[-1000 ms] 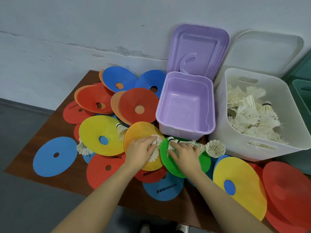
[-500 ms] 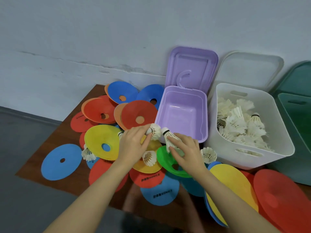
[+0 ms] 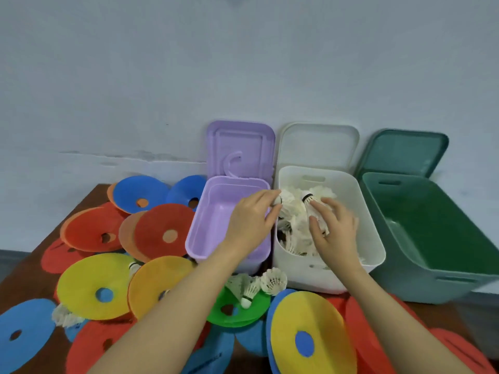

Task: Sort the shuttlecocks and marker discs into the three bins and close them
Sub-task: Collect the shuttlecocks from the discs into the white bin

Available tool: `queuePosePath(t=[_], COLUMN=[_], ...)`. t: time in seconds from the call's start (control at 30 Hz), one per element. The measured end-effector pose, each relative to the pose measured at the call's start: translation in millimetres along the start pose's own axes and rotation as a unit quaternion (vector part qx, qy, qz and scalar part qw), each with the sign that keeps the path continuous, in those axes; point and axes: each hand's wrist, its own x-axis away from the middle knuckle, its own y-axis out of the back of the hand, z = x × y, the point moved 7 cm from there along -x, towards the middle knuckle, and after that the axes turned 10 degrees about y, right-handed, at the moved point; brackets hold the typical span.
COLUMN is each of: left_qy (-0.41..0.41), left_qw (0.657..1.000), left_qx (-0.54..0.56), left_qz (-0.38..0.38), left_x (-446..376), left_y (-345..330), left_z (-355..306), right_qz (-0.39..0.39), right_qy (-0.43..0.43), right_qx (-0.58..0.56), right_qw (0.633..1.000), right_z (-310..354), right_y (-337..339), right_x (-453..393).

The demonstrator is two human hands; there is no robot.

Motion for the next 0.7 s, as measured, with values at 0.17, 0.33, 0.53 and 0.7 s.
queuePosePath(t=[0.17,0.33,0.53,0.7], left_qy=[0.009,0.023,-0.019,-0.029], left_qw=[0.994,0.975,0.94,0.925], left_qx=[0.062,-0.047,-0.169,-0.213], left_qz=[0.09,0.214,0.295,0.314], left_x=[2,20,33,37], left_y=[-69,-127,-146,-152], left_z=[-41,-46,-39,-41], right_qz=[0.04,0.19,0.274,0.324], right_qy=[-0.053,-0.086,-0.081,-0.093], right_qx=[0.116,0.152,0.158,0.161], right_qw=[0.991,0.966,0.945,0.928], right_z=[-65,-105,-112,-117], right_y=[26,9,-1,-9], right_x=[20,48,53,58])
